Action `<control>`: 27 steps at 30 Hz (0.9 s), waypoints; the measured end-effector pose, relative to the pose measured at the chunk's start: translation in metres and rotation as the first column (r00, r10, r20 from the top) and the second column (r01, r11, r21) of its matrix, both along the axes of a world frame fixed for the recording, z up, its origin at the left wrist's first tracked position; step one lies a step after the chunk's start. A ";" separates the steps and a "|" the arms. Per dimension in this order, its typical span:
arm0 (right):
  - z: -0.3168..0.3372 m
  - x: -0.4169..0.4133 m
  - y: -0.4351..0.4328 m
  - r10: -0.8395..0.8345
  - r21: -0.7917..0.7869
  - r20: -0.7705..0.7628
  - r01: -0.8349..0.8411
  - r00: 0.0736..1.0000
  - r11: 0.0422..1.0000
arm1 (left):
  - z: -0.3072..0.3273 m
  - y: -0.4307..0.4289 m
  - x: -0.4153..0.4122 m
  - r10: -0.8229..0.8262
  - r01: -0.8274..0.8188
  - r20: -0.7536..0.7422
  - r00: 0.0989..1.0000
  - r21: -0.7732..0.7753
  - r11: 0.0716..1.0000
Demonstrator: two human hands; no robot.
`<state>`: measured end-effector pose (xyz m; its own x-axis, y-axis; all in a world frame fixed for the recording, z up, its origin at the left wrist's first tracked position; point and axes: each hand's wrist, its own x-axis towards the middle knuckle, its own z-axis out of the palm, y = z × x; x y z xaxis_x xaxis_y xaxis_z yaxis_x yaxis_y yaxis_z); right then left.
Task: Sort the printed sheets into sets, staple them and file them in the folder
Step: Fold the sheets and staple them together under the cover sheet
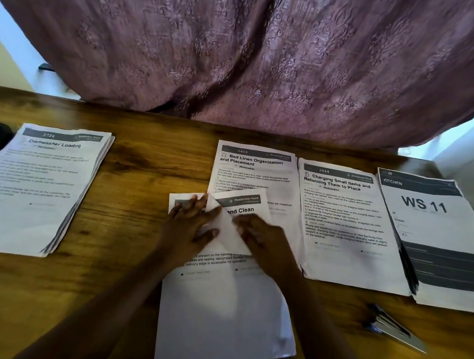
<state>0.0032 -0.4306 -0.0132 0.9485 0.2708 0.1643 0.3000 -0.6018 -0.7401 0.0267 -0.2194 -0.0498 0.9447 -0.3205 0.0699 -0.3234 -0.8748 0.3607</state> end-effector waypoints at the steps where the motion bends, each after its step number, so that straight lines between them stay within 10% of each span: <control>1: 0.001 0.010 -0.004 -0.087 -0.065 0.044 0.090 0.995 0.994 | -0.001 0.000 0.000 -0.001 0.001 0.001 1.000 0.022 1.000; 6: -0.007 0.035 -0.014 -0.047 -0.495 -0.014 0.034 0.999 0.868 | 0.002 0.000 -0.001 -0.008 0.009 -0.013 1.000 0.027 1.000; 13: 0.021 0.001 0.004 -0.438 -0.089 -0.178 0.429 0.881 0.899 | 0.006 -0.004 -0.003 0.059 -0.061 -0.031 0.998 -0.077 0.995; 16: 0.018 -0.010 0.009 -0.115 -0.019 -0.094 0.113 0.989 0.993 | 0.004 -0.001 -0.006 0.062 -0.091 -0.086 0.994 -0.383 0.919; 19: 0.001 -0.013 0.007 0.251 -0.381 0.051 -0.213 0.967 0.900 | 0.001 0.004 -0.004 0.017 -0.101 -0.134 0.991 -0.654 0.750; 23: 0.004 -0.016 0.006 0.200 -0.261 -0.081 -0.214 0.976 0.941 | -0.002 0.001 0.001 0.006 -0.010 -0.035 0.999 -0.112 0.994; 27: 0.003 0.017 -0.008 -0.094 -0.288 0.069 0.110 0.993 0.951 | -0.006 0.000 0.002 0.014 -0.014 0.012 1.000 -0.017 1.000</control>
<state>0.0206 -0.4391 -0.0103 0.9654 0.2172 0.1446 0.2608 -0.8177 -0.5132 0.0289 -0.2194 -0.0554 0.9482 -0.3055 0.0870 -0.3154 -0.8730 0.3720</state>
